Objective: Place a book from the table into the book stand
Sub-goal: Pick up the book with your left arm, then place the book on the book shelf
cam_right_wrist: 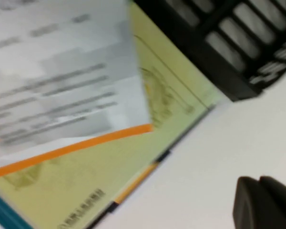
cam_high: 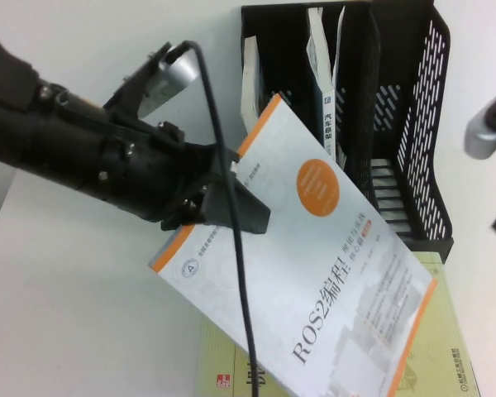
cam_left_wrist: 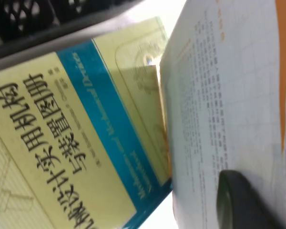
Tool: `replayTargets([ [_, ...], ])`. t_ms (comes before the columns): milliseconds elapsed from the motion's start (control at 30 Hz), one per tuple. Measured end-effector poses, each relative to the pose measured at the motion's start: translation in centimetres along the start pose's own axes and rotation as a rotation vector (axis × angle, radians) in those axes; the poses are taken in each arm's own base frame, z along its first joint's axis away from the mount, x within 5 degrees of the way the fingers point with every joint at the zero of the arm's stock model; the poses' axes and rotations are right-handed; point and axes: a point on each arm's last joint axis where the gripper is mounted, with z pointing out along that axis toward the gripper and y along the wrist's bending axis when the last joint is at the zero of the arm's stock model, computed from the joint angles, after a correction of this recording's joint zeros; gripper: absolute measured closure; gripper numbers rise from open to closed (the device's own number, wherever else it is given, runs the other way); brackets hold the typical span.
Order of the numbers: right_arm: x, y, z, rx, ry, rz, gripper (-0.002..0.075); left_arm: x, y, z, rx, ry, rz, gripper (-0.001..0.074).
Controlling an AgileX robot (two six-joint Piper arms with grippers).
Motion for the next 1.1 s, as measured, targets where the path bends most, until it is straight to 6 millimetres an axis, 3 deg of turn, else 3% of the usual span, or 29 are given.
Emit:
replayTargets([
  [300,1.9,-1.6,-3.9,0.327,0.02,0.076,0.0728,-0.4,-2.5,-1.0,-0.099,0.049,0.085,0.0633],
  [533,3.5,-1.9,-7.9,0.531,-0.065,0.205,0.0728,-1.9,-4.7,-3.1,-0.112,-0.044,0.116,0.0633],
  [800,5.4,-0.8,-11.6,0.584,-0.203,0.332,0.0728,-6.4,-6.3,-3.4,-0.066,-0.185,0.052,0.0633],
  [1100,6.3,-0.6,-12.6,0.621,-0.203,0.38,0.0728,-13.6,-5.5,-1.5,0.01,-0.422,-0.038,0.0633],
])
